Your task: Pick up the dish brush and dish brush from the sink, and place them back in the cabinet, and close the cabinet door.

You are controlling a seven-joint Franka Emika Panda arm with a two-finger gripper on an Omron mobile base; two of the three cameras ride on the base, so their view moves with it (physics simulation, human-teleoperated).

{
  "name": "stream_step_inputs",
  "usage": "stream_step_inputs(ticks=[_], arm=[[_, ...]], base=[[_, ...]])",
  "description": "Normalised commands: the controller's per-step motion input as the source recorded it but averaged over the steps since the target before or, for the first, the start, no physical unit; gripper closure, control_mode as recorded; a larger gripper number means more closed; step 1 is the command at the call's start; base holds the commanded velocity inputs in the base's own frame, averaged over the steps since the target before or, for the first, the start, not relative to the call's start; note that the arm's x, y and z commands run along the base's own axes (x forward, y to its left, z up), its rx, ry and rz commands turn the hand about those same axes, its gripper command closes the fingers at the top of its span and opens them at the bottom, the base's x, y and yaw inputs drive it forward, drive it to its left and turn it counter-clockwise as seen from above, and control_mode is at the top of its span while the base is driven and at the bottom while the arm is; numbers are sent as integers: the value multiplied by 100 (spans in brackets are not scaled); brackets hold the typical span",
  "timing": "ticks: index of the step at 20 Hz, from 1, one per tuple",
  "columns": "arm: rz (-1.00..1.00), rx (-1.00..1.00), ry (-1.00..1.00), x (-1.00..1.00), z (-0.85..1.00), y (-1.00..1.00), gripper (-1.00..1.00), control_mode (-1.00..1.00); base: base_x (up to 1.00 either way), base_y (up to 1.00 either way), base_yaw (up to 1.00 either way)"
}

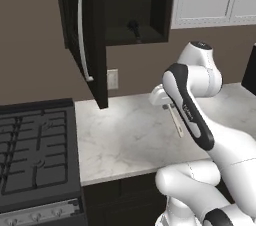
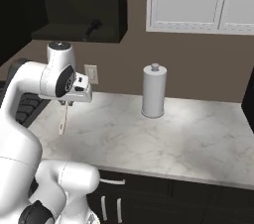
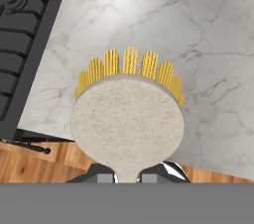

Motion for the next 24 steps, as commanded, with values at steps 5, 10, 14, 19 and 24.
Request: stream_step_inputs(ticks=[5,10,14,19,24], arm=[[0,0,0,0,0,0,100,100],[0,0,0,0,0,0,100,100],[0,0,0,0,0,0,100,100],[0,0,0,0,0,0,100,100],[0,0,0,0,0,0,100,100]], base=[[1,35,0],[13,14,0],[27,0,0],[39,0,0],[42,0,0]])
